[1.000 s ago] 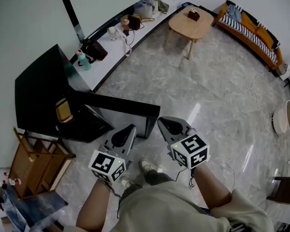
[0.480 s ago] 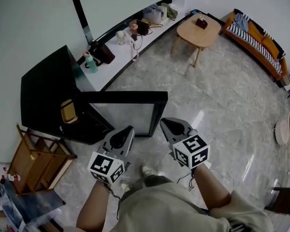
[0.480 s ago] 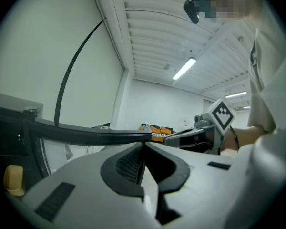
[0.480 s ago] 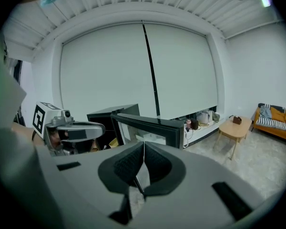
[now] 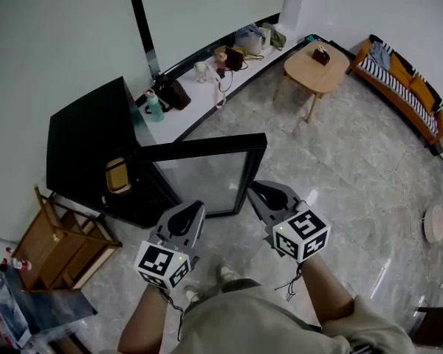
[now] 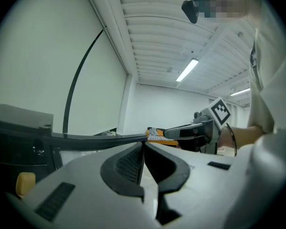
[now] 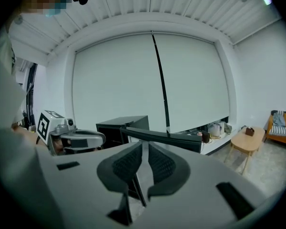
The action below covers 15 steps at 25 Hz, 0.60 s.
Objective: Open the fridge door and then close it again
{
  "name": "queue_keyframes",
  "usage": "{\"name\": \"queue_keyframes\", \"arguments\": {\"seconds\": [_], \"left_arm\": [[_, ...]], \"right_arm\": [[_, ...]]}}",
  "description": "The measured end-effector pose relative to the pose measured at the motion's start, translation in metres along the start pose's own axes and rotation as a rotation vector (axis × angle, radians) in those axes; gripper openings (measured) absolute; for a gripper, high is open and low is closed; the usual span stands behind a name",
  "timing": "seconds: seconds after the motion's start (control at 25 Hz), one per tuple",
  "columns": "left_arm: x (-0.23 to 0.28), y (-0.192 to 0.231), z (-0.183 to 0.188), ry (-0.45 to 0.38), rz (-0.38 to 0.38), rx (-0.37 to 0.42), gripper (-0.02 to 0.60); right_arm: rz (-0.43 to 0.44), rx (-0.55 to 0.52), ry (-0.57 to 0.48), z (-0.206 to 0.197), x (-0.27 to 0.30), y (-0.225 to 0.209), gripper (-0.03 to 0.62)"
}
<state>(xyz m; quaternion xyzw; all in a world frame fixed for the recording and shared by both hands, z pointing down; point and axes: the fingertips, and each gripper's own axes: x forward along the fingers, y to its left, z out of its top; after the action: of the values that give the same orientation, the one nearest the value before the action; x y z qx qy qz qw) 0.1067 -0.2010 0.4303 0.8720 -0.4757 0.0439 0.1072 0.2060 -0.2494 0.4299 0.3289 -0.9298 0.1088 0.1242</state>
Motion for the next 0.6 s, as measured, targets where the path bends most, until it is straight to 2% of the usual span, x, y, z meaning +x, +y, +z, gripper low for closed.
{"name": "queue_keyframes", "arguments": {"seconds": [0.32,0.6], "left_arm": [[-0.019,0.03,0.024,-0.051,0.067,0.012,0.017],[-0.02,0.051,0.041,-0.08,0.102,0.029,0.017]], "right_arm": [[0.067,-0.152,-0.012,0.048,0.03,-0.006,0.174],[0.098,-0.292,0.01,0.08,0.072,-0.03,0.237]]}}
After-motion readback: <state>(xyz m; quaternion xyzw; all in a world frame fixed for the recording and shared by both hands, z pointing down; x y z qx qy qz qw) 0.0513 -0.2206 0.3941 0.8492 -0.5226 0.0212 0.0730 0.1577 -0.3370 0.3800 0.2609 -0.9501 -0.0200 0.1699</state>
